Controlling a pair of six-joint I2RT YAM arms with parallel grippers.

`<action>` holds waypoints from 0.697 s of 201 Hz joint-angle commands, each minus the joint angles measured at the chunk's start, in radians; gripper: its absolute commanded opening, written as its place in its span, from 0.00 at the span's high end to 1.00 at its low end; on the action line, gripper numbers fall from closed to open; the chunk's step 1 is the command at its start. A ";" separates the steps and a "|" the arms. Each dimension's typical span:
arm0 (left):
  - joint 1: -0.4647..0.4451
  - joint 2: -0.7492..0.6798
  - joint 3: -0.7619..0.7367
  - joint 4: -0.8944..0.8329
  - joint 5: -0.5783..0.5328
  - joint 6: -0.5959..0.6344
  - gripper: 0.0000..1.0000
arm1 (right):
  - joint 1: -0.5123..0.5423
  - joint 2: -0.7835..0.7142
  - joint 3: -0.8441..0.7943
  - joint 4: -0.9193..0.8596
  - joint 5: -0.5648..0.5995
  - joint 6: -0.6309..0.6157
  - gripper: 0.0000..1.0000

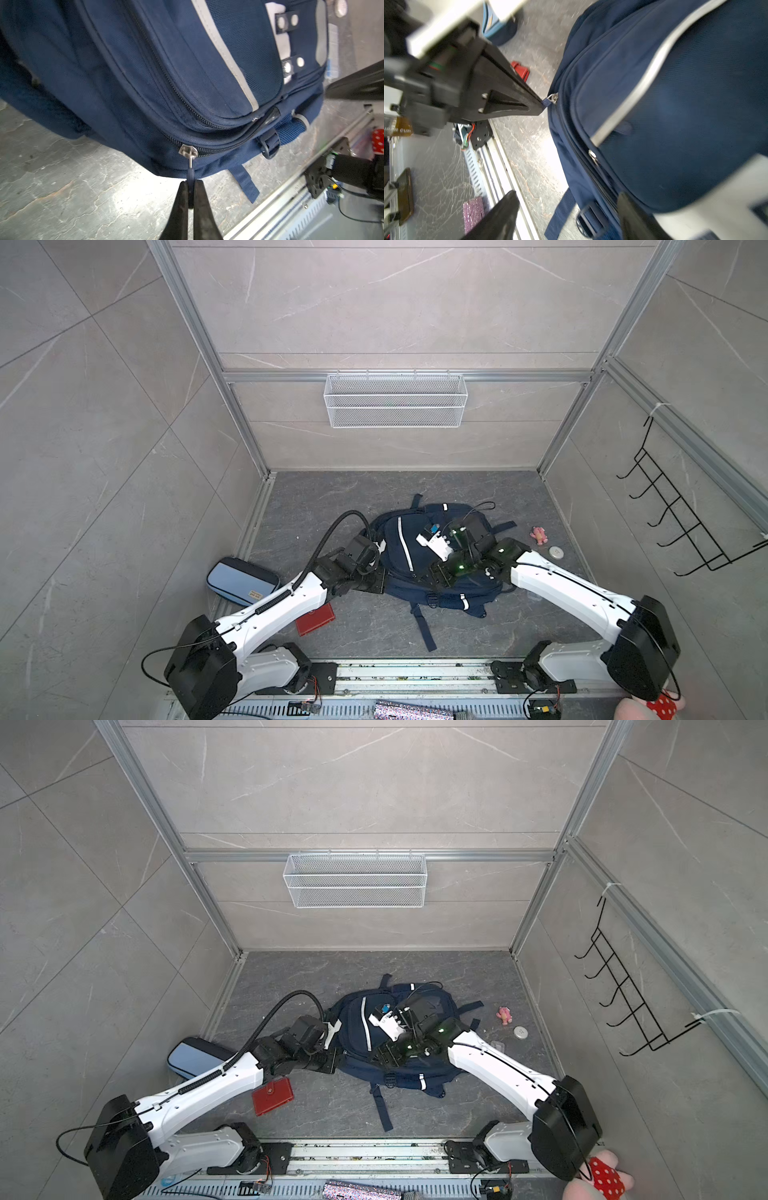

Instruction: Pack the student bag

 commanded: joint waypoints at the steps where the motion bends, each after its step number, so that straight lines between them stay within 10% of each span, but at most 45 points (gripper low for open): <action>1: -0.001 -0.052 0.031 0.077 0.112 0.042 1.00 | 0.002 0.065 0.035 -0.019 0.031 -0.117 0.32; 80: -0.002 -0.062 0.042 0.082 0.147 0.025 1.00 | 0.032 0.153 0.120 -0.057 -0.014 -0.200 0.30; 140: -0.002 -0.049 0.046 0.126 0.169 0.011 1.00 | 0.087 0.173 0.086 -0.036 0.308 -0.195 0.32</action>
